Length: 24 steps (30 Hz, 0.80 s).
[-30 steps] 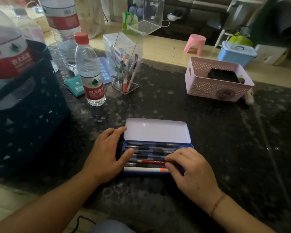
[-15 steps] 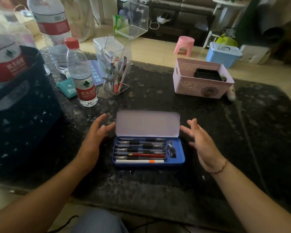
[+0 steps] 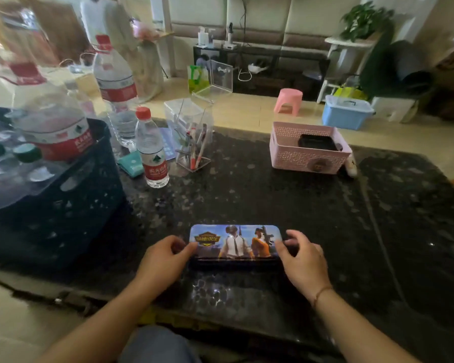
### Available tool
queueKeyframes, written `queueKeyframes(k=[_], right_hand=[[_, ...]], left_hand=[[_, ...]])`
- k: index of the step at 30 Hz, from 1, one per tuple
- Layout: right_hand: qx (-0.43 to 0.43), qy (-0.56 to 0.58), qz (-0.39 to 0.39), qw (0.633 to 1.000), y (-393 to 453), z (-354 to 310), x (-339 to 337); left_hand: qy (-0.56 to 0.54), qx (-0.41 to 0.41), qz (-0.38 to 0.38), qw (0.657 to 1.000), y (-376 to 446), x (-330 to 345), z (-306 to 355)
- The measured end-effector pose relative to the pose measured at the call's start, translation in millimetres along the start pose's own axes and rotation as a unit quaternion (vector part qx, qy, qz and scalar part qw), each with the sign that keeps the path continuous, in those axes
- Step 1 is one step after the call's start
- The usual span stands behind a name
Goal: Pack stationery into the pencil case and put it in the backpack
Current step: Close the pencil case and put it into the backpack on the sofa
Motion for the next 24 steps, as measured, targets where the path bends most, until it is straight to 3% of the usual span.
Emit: queueKeyframes(k=[3,7,11,16,18,21,22,24], right_hand=[[-0.007,-0.142,0.014,0.99,1,0,10],[0.022,-0.131,0.003,0.991,0,-1,15],[0.033,-0.121,-0.013,0.992,-5,-15,7],[0.112,0.108,0.034,0.987,-15,-6,8],[0.177,0.244,0.046,0.952,-2,5,8],[0.229,0.434,0.031,0.871,55,12,-4],[0.237,0.473,0.03,0.848,81,12,-12],[0.238,0.492,0.051,0.836,130,12,-38]], left_hand=[[0.115,-0.013,-0.021,0.993,3,9,7],[0.122,-0.091,0.0,0.988,0,15,3],[0.102,-0.119,0.008,0.988,-6,20,16],[-0.048,-0.131,0.068,0.988,-7,34,28],[-0.119,-0.131,0.06,0.982,5,43,45],[-0.26,-0.156,0.011,0.953,38,55,95],[-0.288,-0.151,-0.002,0.946,52,57,116],[-0.31,-0.135,-0.039,0.94,77,61,164]])
Point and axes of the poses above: each hand's wrist, its own y-axis towards the middle knuckle, its own x-axis out of the palm, z = x × y, the point moved 6 cm from there along y, towards the middle knuckle, and after that the axes turned 10 degrees about z, right-handed, at the moved point
